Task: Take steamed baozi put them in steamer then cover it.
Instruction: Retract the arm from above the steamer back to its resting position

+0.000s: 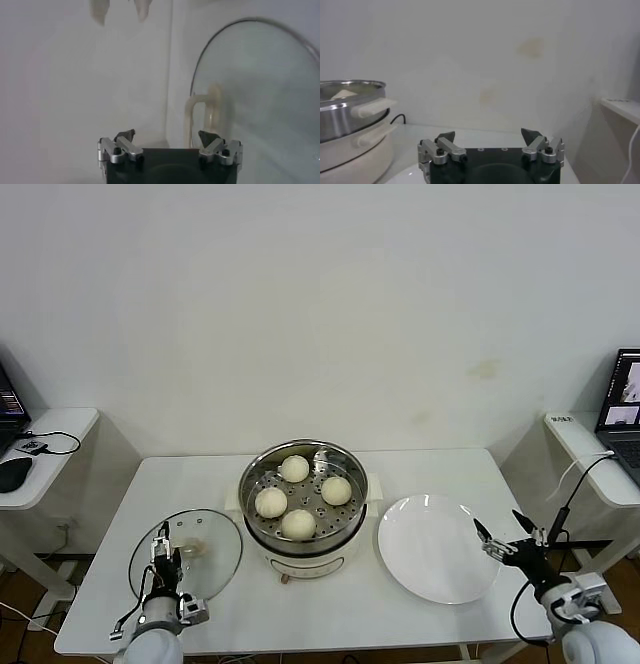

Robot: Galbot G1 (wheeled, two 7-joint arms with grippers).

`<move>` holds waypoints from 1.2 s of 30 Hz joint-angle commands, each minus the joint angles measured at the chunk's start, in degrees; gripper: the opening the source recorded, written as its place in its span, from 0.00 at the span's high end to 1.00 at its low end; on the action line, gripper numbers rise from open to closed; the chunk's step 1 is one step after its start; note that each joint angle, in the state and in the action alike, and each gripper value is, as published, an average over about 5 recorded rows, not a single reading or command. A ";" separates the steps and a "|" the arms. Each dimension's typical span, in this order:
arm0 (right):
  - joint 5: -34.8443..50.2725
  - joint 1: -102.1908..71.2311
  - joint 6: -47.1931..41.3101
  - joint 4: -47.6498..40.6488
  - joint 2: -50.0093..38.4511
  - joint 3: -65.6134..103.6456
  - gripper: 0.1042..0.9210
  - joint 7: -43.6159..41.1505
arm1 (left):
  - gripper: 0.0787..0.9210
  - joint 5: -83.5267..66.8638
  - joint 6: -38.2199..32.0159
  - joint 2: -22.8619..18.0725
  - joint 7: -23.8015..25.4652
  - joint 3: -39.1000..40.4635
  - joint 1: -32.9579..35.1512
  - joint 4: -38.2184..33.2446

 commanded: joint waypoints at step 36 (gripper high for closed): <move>-0.48 -0.37 0.21 -1.18 0.80 0.05 0.12 -0.62 | 0.62 -4.76 -3.31 0.90 -4.97 0.68 -4.86 8.46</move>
